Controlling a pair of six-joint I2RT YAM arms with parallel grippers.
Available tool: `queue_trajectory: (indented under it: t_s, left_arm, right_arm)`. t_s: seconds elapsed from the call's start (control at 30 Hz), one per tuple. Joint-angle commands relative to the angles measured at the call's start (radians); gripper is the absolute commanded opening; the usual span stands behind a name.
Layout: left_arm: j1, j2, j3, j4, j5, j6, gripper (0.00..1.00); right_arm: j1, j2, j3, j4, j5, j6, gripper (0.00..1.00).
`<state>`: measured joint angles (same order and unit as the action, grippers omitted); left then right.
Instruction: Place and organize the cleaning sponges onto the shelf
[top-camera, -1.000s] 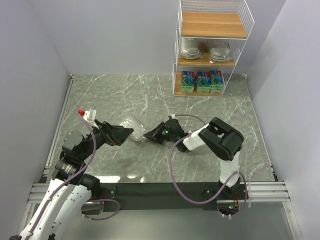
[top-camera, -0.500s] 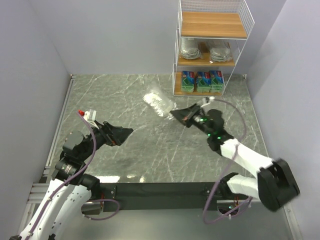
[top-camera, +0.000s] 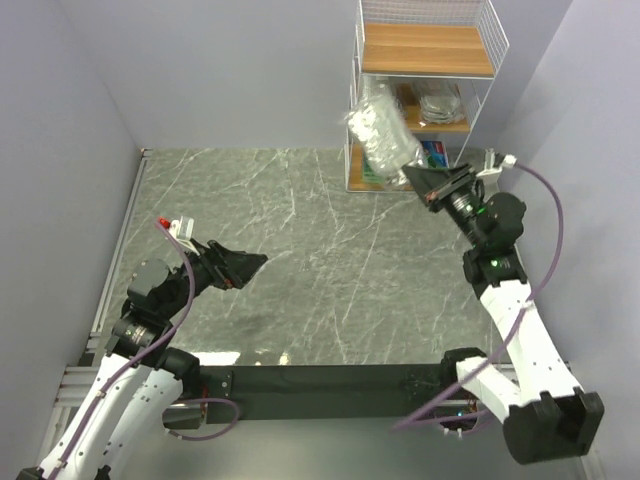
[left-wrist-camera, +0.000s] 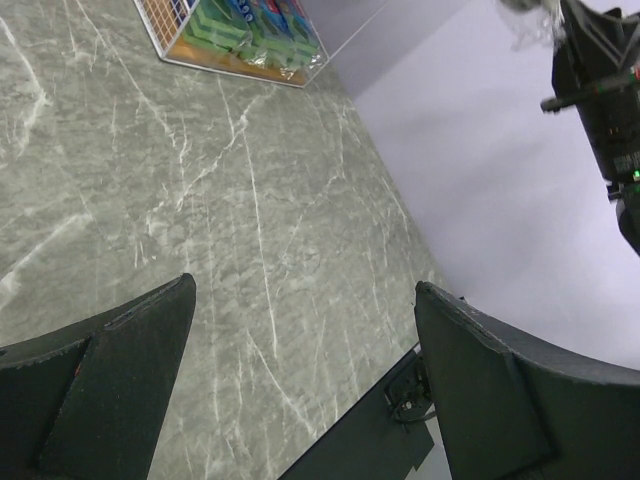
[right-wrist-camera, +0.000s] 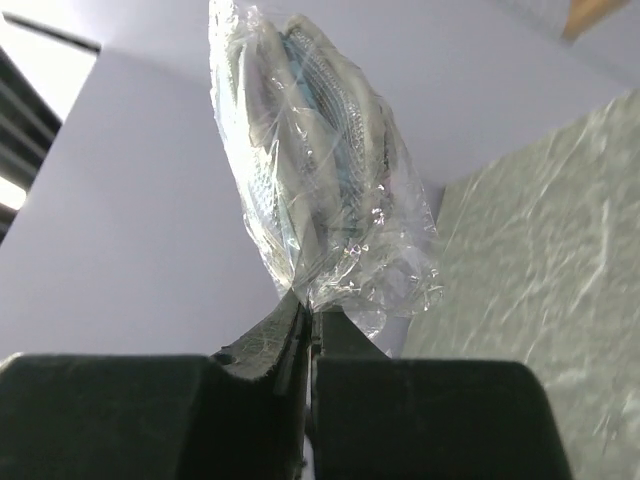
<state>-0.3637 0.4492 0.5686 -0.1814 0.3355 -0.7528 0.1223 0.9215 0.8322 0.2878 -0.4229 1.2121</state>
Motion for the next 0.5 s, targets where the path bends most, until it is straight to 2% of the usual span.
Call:
queue_trajectory:
  t_s: [0.0, 0.13, 0.33, 0.47]
  left_arm:
    - [-0.004, 0.0, 0.028, 0.034, 0.008, 0.006, 0.98]
    - [-0.003, -0.009, 0.037, 0.016, 0.002, 0.017, 0.98]
    - [-0.004, -0.006, 0.024, 0.033, 0.016, 0.003, 0.98]
    - [-0.004, -0.003, 0.013, 0.054, 0.033, -0.011, 0.98]
  right_arm:
    - [-0.088, 0.092, 0.076, 0.095, -0.076, 0.078, 0.0]
    - [-0.197, 0.172, 0.18, 0.163, -0.096, 0.154, 0.0]
    - [-0.245, 0.29, 0.352, 0.125, -0.065, 0.162, 0.0]
    - [-0.266, 0.355, 0.409, 0.12, -0.018, 0.201, 0.0]
